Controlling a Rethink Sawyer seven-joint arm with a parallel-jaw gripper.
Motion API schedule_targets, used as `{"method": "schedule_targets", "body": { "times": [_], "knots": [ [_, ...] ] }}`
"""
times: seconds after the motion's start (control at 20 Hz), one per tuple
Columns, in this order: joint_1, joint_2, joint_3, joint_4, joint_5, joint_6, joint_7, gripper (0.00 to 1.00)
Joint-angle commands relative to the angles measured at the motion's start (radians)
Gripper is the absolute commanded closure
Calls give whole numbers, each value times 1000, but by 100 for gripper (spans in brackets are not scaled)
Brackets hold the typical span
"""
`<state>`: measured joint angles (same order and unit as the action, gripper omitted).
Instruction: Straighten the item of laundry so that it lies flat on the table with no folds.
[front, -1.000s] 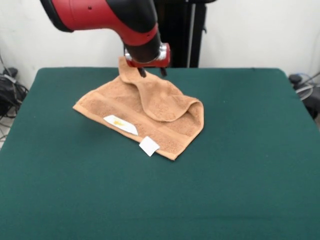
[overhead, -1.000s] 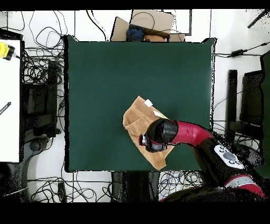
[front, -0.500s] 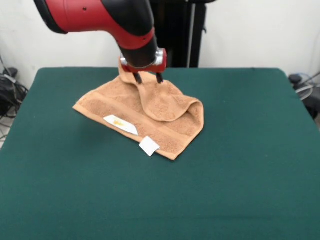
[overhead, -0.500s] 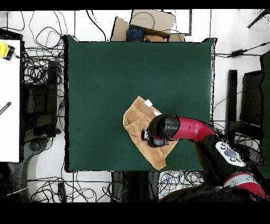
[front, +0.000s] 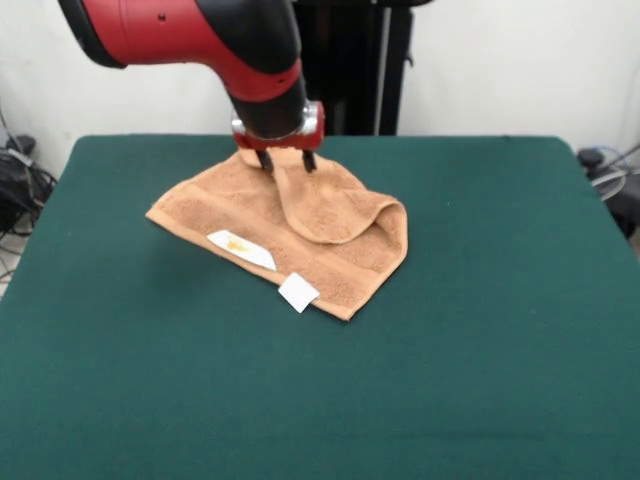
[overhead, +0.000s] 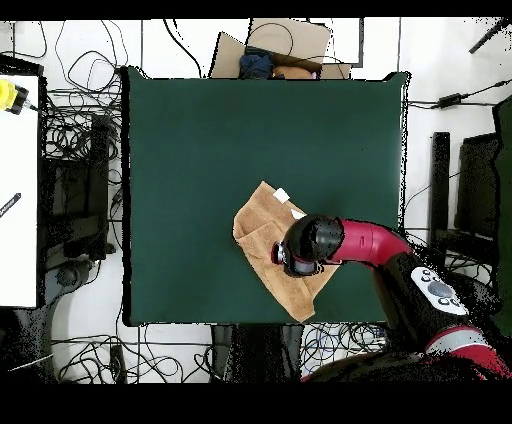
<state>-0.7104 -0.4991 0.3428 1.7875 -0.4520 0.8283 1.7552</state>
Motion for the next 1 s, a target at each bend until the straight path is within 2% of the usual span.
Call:
{"method": "schedule_targets", "body": {
  "times": [0.05,1.0],
  "knots": [
    [-6,14,61,-60,-85,7,-172,0],
    [-53,91,89,-101,-118,-46,-167,0]
  ]
}}
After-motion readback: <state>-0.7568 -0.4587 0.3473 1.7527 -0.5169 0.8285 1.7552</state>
